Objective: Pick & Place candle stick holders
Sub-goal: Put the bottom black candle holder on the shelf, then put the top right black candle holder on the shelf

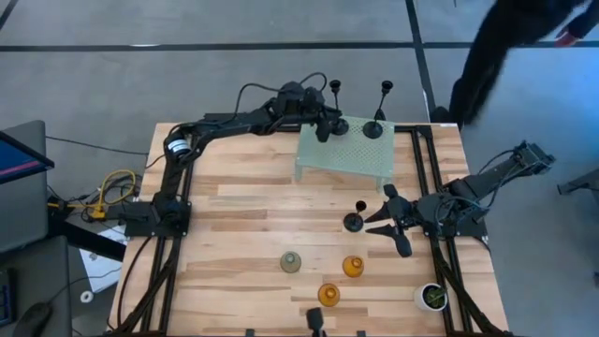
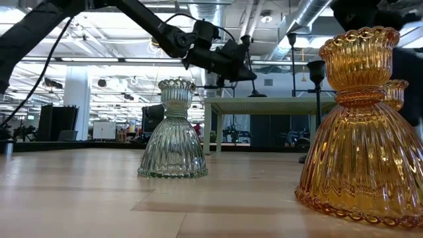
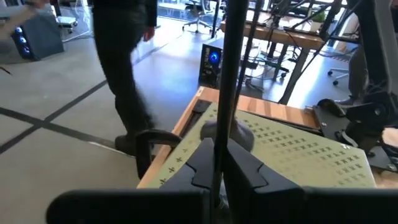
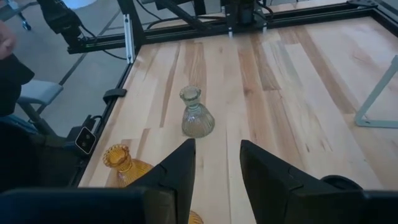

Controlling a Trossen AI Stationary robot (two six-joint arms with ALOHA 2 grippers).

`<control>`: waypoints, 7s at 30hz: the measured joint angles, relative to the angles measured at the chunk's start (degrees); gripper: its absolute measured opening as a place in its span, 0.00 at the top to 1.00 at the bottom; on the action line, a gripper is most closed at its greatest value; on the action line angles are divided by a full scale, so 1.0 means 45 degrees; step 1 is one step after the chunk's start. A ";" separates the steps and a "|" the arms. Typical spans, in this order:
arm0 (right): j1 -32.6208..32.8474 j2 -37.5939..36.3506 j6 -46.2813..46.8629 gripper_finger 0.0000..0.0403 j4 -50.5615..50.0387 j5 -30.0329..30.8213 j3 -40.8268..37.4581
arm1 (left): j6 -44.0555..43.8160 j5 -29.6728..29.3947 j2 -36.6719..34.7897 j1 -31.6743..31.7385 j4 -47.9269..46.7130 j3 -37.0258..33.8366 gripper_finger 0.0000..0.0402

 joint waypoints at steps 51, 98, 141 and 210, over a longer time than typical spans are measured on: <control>-0.1428 0.1640 -0.0901 0.76 0.3559 0.6806 0.0000 | 0.4656 0.1131 -0.5692 -0.3160 -0.2024 -0.4630 0.97; -0.0491 0.2423 -0.0913 1.00 0.2857 0.8937 -0.0005 | 0.1296 0.1946 0.0792 -0.0024 0.0962 0.0615 0.97; -0.0491 0.2419 -0.0910 1.00 0.2587 0.8936 -0.0005 | 0.1763 0.0801 0.1122 -0.0019 0.0954 0.0455 0.89; 0.5123 0.5225 1.1508 1.00 -0.5318 0.8204 0.0000 | 0.3721 0.1671 -1.0778 -0.4392 0.1935 -1.3062 0.98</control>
